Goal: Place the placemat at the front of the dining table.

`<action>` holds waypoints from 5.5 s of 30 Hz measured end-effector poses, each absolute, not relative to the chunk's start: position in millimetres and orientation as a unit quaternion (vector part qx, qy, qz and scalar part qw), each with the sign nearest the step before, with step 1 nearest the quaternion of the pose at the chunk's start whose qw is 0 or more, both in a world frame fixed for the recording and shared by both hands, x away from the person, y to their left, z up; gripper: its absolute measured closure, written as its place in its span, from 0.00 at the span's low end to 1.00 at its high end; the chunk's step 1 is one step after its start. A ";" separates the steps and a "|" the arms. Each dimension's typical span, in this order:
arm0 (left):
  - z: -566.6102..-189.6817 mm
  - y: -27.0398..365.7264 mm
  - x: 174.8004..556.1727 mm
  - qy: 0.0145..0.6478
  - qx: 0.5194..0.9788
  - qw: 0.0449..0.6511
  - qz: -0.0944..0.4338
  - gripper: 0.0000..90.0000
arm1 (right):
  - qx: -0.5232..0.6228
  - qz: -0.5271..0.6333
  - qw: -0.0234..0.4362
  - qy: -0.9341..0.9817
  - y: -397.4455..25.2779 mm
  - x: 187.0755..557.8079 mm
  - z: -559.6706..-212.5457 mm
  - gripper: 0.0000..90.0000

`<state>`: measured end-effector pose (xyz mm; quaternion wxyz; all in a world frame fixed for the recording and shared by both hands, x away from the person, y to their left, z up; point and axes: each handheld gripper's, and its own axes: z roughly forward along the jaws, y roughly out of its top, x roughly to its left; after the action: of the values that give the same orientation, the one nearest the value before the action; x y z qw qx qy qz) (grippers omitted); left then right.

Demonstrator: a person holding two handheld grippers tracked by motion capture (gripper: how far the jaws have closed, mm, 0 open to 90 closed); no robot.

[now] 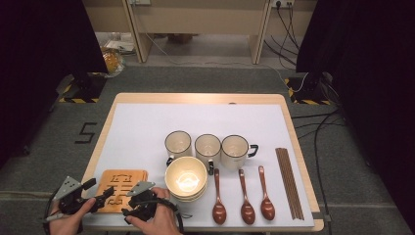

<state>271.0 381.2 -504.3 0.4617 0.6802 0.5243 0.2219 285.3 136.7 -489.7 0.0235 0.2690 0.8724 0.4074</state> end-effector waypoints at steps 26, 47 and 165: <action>-511.1 384.5 275.9 0.551 0.679 0.442 0.199 0.16 | 0.261 0.403 0.028 0.877 147.1 291.2 -489.4 0.37; -510.0 384.6 276.1 0.584 0.653 0.451 0.170 0.16 | 0.263 0.406 0.019 0.875 147.3 292.9 -489.9 0.35; -448.2 367.9 302.5 0.563 0.460 0.669 0.150 0.96 | 0.236 0.507 0.052 0.828 100.7 273.6 -410.2 0.38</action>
<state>302.5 367.9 -448.2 0.6695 0.4603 0.5633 0.1502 273.6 100.7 -410.2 0.0515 0.2359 0.8277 0.5066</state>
